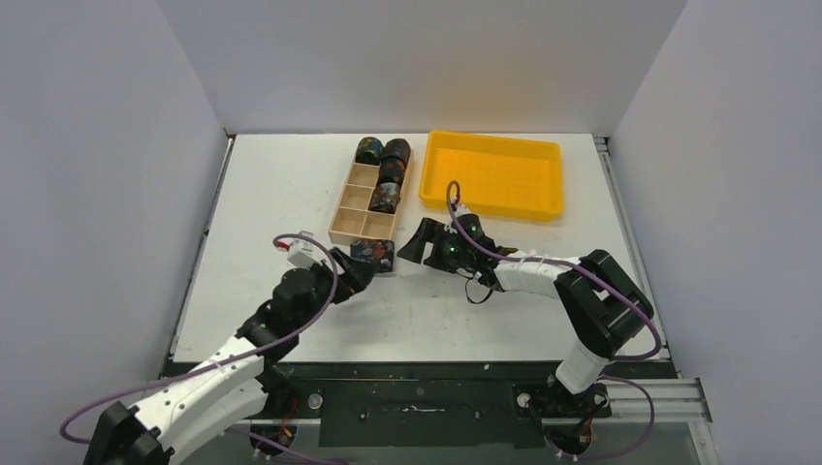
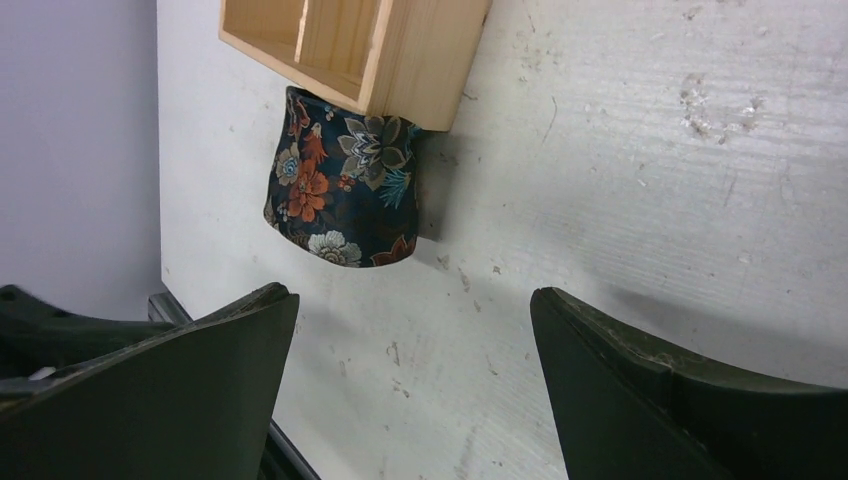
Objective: Roll the ties
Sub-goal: Move the tie to the center of the board.
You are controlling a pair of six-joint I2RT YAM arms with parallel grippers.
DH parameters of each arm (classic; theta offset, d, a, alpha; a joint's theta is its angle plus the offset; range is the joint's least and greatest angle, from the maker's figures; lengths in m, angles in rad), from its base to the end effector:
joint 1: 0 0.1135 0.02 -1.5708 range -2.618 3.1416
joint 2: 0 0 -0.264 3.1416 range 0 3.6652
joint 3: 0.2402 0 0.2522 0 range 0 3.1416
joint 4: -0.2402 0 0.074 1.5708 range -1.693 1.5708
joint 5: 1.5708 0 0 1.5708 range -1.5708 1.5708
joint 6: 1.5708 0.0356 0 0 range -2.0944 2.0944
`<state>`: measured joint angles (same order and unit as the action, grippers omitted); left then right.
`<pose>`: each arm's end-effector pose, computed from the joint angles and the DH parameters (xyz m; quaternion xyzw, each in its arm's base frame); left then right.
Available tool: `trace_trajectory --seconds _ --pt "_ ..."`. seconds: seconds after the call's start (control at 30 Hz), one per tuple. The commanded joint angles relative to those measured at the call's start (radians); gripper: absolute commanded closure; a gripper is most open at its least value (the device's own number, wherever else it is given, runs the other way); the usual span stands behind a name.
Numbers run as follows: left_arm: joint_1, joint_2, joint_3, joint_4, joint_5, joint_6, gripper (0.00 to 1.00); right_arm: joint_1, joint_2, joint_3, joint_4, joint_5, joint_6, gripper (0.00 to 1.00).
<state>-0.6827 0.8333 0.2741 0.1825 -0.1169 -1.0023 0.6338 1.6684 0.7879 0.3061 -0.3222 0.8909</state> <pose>0.1451 -0.1126 0.1896 -0.1638 0.8098 -0.3867 0.4096 0.2660 0.2095 0.1670 0.0351 0.8697 0.4276 0.2438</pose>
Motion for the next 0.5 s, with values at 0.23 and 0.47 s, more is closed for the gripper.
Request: trace_trajectory --seconds 0.23,0.47 --pt "0.472 0.161 0.213 -0.215 0.300 0.178 0.19 0.015 0.087 0.071 0.122 0.001 0.053 0.10" --pt "0.477 0.361 0.206 -0.025 0.405 0.121 0.25 0.033 0.142 0.112 0.125 0.025 0.103 0.10"
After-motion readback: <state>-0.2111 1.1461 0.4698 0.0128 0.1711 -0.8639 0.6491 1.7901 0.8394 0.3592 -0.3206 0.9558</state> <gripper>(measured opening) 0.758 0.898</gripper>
